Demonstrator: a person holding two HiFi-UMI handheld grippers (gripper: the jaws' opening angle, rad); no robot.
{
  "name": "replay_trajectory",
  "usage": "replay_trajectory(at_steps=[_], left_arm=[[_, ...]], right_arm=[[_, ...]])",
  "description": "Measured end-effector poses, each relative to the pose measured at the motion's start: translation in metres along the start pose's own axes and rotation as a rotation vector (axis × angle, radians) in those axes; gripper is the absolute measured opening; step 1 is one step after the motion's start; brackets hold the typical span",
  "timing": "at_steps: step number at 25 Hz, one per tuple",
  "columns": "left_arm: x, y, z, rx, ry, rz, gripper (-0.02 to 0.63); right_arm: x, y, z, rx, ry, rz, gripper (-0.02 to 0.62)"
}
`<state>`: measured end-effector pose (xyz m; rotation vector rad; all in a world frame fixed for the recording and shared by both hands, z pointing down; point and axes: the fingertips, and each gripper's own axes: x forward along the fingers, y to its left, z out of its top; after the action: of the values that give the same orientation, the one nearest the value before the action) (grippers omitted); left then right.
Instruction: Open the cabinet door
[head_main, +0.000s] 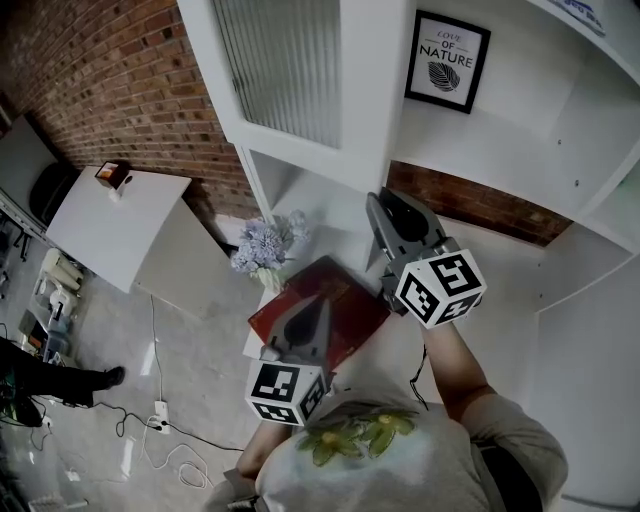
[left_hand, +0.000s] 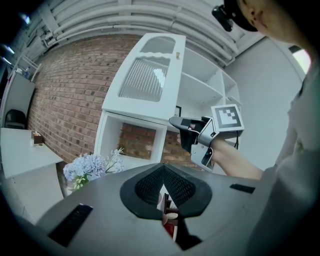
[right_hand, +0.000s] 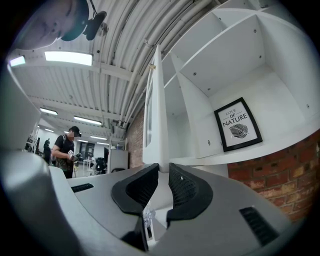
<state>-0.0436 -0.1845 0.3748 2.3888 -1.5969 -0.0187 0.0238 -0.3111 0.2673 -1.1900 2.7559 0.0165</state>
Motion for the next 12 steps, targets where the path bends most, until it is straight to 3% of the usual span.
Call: replay_trajectory(at_steps=[12], left_arm=[[-0.012, -0.002, -0.002, -0.002, -0.001, 0.017, 0.011]], right_arm=[[-0.006, 0.016, -0.001, -0.007, -0.011, 0.003, 0.074]])
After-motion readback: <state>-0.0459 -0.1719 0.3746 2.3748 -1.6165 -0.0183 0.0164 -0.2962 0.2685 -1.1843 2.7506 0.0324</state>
